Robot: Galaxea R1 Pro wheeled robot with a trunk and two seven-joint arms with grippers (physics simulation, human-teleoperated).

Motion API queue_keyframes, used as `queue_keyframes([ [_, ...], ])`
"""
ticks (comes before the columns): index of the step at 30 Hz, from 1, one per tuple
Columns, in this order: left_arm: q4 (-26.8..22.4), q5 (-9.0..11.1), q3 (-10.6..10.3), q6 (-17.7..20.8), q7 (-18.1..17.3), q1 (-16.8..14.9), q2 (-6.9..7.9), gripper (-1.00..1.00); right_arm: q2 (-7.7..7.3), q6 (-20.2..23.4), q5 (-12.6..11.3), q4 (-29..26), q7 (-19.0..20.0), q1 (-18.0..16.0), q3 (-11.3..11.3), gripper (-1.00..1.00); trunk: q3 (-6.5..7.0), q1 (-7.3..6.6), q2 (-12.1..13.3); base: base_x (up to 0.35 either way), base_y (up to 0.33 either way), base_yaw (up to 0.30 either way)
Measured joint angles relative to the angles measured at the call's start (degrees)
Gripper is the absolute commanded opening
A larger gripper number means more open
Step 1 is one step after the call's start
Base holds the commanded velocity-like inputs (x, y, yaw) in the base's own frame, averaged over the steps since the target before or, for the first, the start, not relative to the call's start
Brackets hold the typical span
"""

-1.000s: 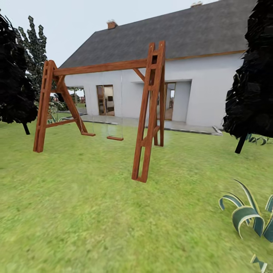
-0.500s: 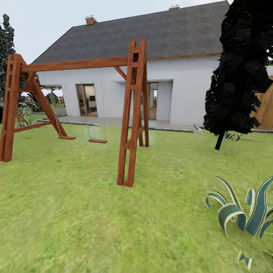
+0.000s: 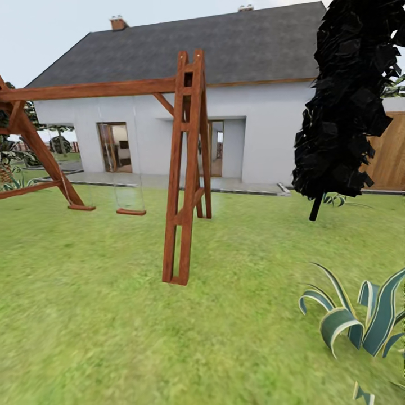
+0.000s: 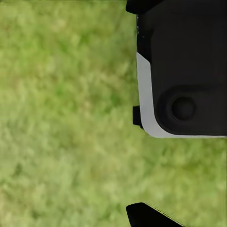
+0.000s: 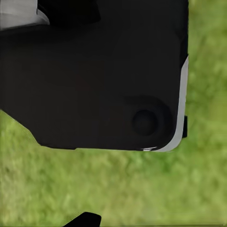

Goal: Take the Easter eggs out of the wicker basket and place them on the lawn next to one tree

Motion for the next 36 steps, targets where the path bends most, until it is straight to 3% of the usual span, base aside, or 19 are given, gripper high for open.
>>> queue_keyframes([
  [17, 0.0, 0.1, 0.0, 0.0, 0.0, 0.0, 0.02, 1.0, -0.07, 0.0, 0.1, -0.1, 0.0, 0.0, 0.0, 1.0, -0.98, 0.02, 0.0, 0.274, 0.011, -0.206],
  [36, 0.1, 0.0, 0.1, 0.0, 0.0, 0.0, 0.0, 1.0, -0.07, 0.0, 0.1, -0.1, 0.0, 0.0, 0.0, 1.0, -1.82, 0.01, 0.0, 0.185, 0.235, -0.238],
])
